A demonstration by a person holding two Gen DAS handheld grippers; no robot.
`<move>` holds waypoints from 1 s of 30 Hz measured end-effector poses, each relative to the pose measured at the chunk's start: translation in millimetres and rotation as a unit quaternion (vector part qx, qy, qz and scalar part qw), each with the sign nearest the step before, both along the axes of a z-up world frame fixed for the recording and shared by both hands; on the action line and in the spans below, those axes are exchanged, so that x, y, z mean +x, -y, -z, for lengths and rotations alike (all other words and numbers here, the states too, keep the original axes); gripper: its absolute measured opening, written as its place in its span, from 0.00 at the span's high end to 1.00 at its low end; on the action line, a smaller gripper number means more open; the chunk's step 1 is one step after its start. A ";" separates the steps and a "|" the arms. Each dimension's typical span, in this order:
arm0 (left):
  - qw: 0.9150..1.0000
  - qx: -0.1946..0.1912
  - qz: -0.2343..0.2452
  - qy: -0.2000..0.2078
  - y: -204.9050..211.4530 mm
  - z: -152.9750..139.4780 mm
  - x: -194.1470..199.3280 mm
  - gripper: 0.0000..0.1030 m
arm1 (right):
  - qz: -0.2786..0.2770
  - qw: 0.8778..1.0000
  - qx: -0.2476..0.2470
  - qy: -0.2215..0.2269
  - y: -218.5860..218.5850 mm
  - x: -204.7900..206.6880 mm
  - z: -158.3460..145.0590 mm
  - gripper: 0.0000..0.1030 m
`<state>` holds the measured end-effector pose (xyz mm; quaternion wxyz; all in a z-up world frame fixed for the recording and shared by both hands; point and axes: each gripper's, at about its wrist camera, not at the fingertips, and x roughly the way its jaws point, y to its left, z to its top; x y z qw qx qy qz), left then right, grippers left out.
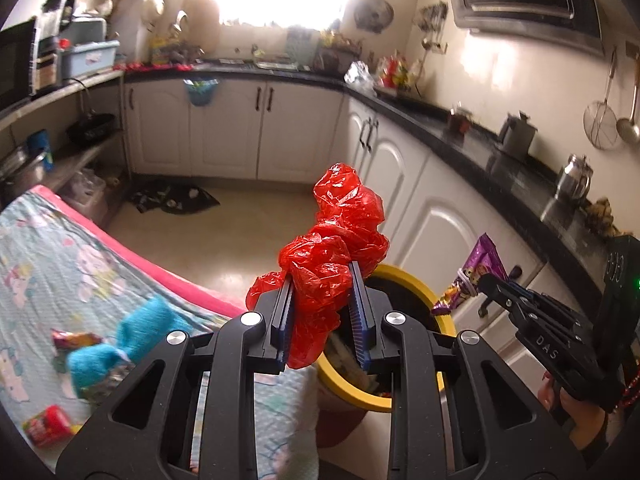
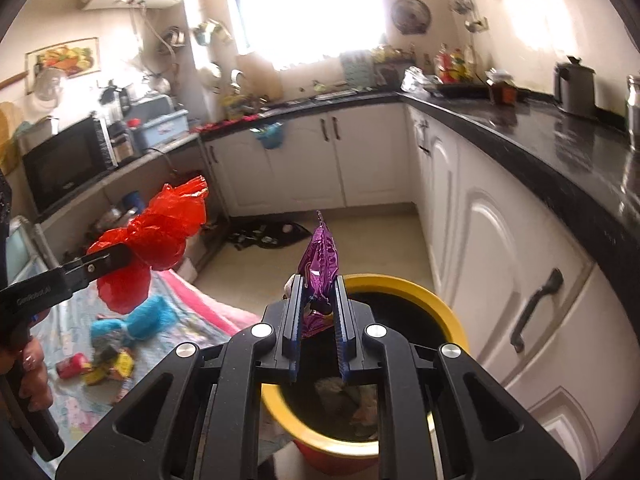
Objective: Collect trash
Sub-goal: 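Open both tools over the yellow bin to drop the bag and wrapper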
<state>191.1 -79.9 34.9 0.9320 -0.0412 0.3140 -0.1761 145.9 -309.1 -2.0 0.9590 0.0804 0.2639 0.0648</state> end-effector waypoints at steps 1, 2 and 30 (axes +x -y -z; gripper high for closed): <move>1.000 0.005 0.005 -0.011 7.3 7.8 5.5 0.82 | 0.005 1.000 0.001 -0.006 4.3 3.1 5.6 0.87; 1.000 0.006 0.009 -0.017 11.0 12.2 7.9 0.82 | 0.011 1.000 0.003 -0.012 8.7 6.0 11.5 0.87; 0.993 0.048 0.020 -0.107 50.3 96.1 45.4 0.38 | 0.050 0.993 0.027 -0.103 33.3 44.4 79.6 0.59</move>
